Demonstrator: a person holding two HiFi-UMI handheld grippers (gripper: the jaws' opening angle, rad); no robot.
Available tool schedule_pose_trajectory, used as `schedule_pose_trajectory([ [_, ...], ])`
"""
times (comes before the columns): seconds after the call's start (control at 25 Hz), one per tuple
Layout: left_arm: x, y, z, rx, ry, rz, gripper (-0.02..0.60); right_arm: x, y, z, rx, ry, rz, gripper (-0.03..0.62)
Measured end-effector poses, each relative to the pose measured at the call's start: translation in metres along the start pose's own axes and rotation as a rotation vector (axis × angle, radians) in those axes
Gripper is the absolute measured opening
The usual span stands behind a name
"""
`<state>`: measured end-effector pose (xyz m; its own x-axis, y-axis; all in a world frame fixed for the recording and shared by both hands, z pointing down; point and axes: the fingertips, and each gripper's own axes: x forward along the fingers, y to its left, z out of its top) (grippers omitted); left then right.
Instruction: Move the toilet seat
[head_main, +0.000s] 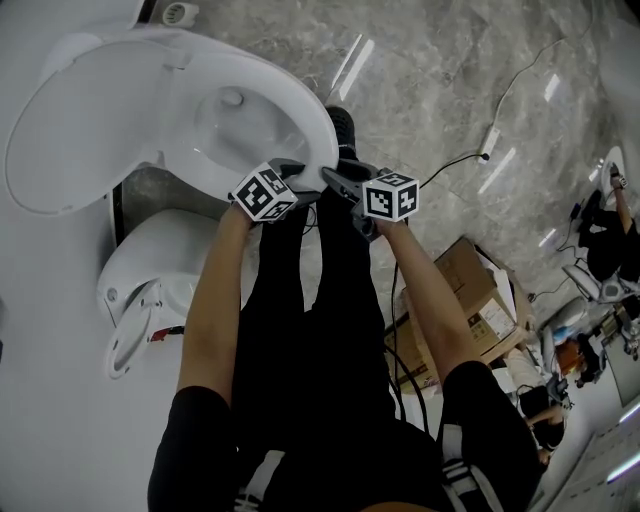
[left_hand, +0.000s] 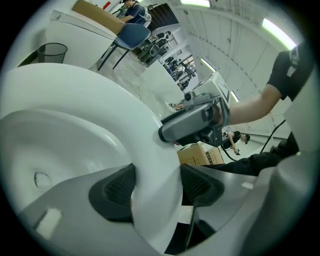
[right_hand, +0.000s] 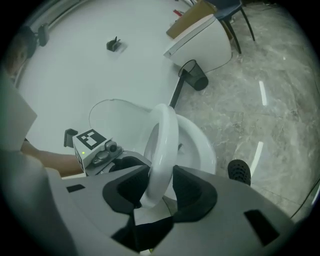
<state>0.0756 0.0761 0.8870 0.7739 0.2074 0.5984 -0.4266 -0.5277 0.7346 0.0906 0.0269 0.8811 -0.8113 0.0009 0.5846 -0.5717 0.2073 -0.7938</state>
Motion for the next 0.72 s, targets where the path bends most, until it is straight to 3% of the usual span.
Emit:
schedule_pose_trajectory([
  [0.24,-0.017,-0.012,0.004,-0.002,-0.031,0.015,0.288,-0.006,0.024,0.003,-0.108,0.071,0.009,0.169],
  [0.44,-0.030,-0.023,0.010,-0.024,-0.051,0.045,0.293,-0.015,0.043,0.008,-0.137,0.110,0.038,0.169],
  [0.72,-0.047,-0.030,0.017,-0.071,-0.098,0.147,0.319,-0.022,0.065,0.014,-0.166,0.174,0.053,0.167],
])
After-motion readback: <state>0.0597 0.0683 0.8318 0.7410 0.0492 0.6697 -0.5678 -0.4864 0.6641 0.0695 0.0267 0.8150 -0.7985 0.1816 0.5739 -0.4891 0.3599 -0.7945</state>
